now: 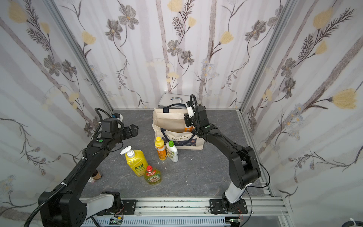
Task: Pack dish soap into the shopping bag
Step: Place the bottle of dish soap in the shopping bag.
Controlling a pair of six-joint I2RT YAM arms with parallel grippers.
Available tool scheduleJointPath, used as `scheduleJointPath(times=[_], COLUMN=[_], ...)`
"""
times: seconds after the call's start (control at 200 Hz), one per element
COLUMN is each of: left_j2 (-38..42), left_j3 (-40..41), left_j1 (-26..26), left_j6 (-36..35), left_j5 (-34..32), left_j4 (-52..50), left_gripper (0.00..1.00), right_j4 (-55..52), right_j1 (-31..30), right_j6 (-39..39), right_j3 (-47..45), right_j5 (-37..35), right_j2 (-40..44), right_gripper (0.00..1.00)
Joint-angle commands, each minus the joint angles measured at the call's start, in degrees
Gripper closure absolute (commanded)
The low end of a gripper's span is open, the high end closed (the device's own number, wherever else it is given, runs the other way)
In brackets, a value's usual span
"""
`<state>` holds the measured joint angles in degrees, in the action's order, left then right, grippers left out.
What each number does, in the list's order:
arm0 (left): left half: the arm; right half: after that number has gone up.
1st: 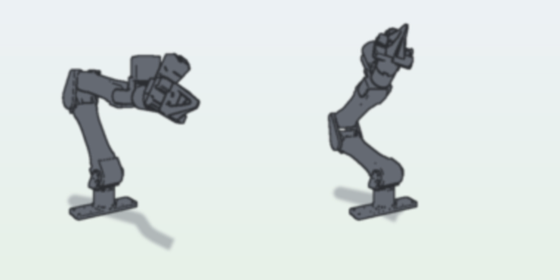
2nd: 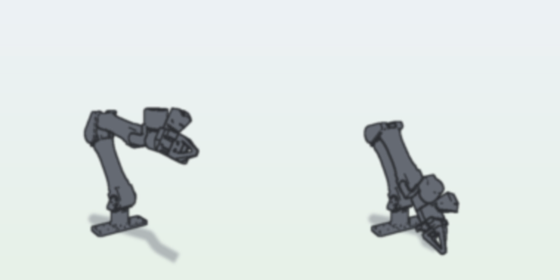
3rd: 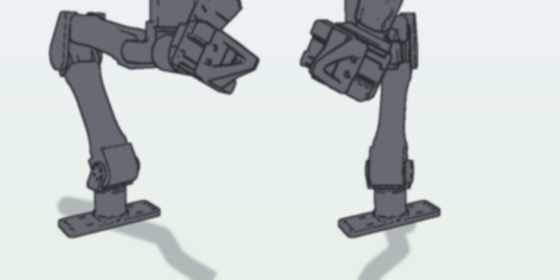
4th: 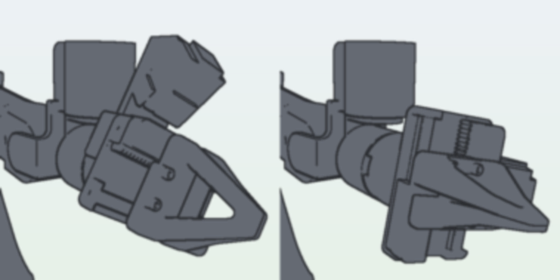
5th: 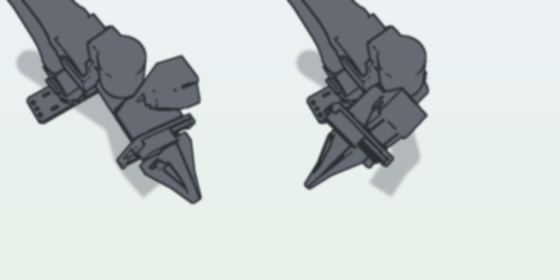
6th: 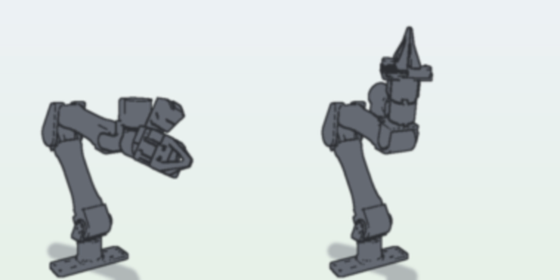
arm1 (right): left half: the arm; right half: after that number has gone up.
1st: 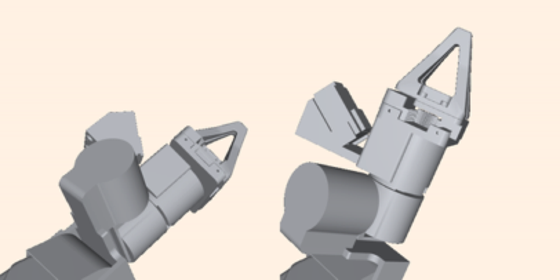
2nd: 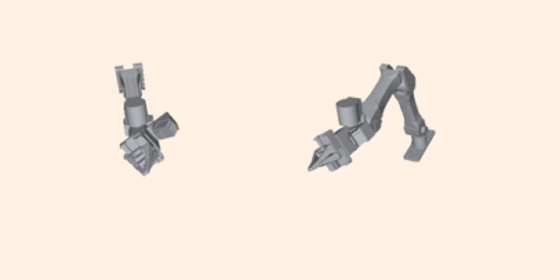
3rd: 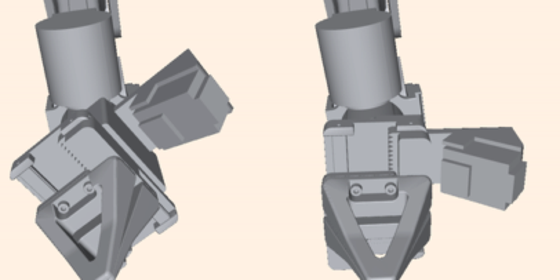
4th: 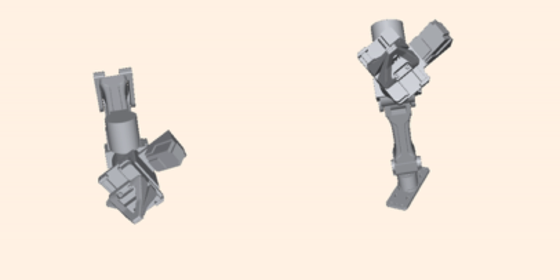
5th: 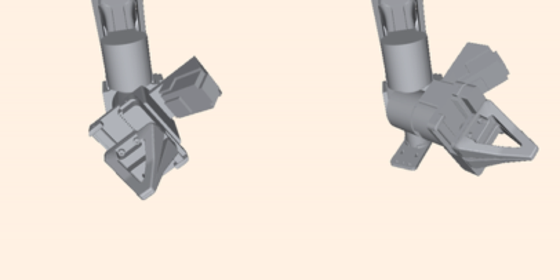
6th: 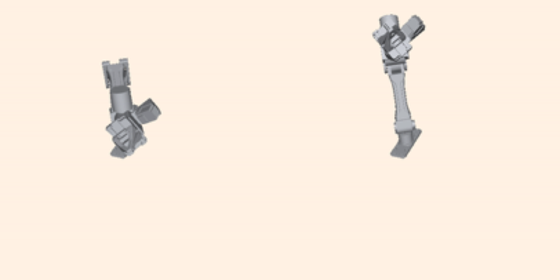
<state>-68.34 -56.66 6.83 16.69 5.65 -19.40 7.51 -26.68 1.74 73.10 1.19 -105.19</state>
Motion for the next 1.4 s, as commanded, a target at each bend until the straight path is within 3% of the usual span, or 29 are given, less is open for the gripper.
scheduleJointPath(times=[0.0, 0.395, 0.555, 0.689, 0.909, 1.054, 1.394], left_j2=[-0.1, -0.4, -0.2, -0.1, 0.3, 0.2, 0.4], left_j3=[0.0, 0.0, 0.0, -0.1, 0.0, -0.1, -0.1], left_j1=[0.0, 0.0, 0.0, 0.0, 0.0, 0.0, 0.0], left_j6=[0.0, 0.0, 0.0, 0.0, 0.1, 0.2, 0.2], left_j5=[-0.3, -0.2, -0.3, -0.3, -0.6, -0.4, -0.5], left_j4=[1.8, 1.9, 1.7, 1.6, 1.5, 1.5, 1.5], left_gripper=[0.0, 0.0, 0.0, 0.0, 0.0, 0.0, 0.0], right_j4=[2.5, -1.0, -1.2, -1.3, -1.5, -0.6, -2.2], right_j1=[-0.1, -0.1, -0.1, -0.2, -0.3, -0.7, -0.9], right_j6=[0.7, 0.4, 0.4, 0.3, 0.3, 0.7, 1.5], right_j3=[-0.1, 0.7, 0.8, 0.8, 0.7, 0.1, 1.1], right_j5=[-0.3, -0.4, -0.5, -0.5, -0.5, -0.6, -0.6], right_j2=[-0.1, 1.6, 1.8, 2.2, 3.6, 5.2, 6.4], right_gripper=[1.0, 0.99, 0.91, 0.77, 0.68, 0.57, 0.59])
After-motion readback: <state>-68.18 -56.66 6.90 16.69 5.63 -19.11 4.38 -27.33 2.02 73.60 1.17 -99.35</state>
